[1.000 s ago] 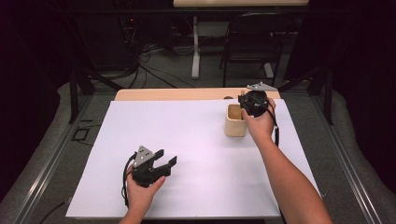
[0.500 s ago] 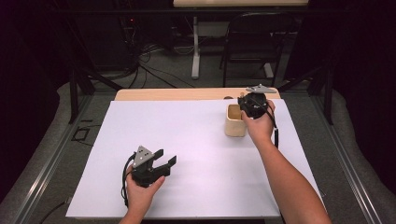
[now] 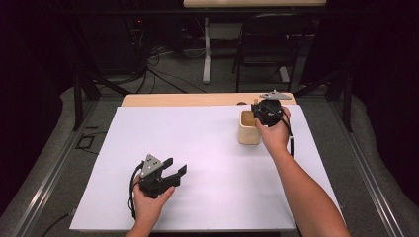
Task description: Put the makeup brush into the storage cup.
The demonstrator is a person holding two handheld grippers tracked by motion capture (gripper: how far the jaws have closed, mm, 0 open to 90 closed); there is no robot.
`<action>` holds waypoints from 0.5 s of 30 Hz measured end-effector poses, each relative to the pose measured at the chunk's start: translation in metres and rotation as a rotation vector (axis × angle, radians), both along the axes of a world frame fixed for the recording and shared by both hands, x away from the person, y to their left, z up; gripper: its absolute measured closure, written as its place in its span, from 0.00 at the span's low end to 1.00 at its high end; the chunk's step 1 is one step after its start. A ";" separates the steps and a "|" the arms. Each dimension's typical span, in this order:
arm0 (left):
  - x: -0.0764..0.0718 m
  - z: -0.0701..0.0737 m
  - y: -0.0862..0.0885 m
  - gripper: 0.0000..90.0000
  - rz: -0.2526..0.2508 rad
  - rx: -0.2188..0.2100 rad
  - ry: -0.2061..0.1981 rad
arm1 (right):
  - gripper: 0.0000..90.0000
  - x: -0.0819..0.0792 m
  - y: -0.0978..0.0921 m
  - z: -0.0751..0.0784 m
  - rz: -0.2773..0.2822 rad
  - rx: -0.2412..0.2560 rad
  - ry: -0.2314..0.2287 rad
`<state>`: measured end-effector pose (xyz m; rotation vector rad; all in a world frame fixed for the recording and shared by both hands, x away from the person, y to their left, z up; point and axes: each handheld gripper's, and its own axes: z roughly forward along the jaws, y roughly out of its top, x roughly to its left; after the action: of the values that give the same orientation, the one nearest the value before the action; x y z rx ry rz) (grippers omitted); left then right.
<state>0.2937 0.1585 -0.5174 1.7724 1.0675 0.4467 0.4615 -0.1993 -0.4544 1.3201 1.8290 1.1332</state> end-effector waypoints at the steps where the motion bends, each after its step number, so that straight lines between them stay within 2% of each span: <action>1: 0.000 0.000 0.000 0.44 0.000 -0.001 0.001 | 0.93 0.000 0.000 -0.001 0.000 -0.001 -0.003; 15: 0.000 0.000 0.001 0.44 0.002 0.001 -0.001 | 0.93 -0.001 -0.001 -0.003 0.015 0.005 0.010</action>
<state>0.2939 0.1591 -0.5175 1.7721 1.0688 0.4492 0.4605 -0.2005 -0.4572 1.3188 1.8471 1.1417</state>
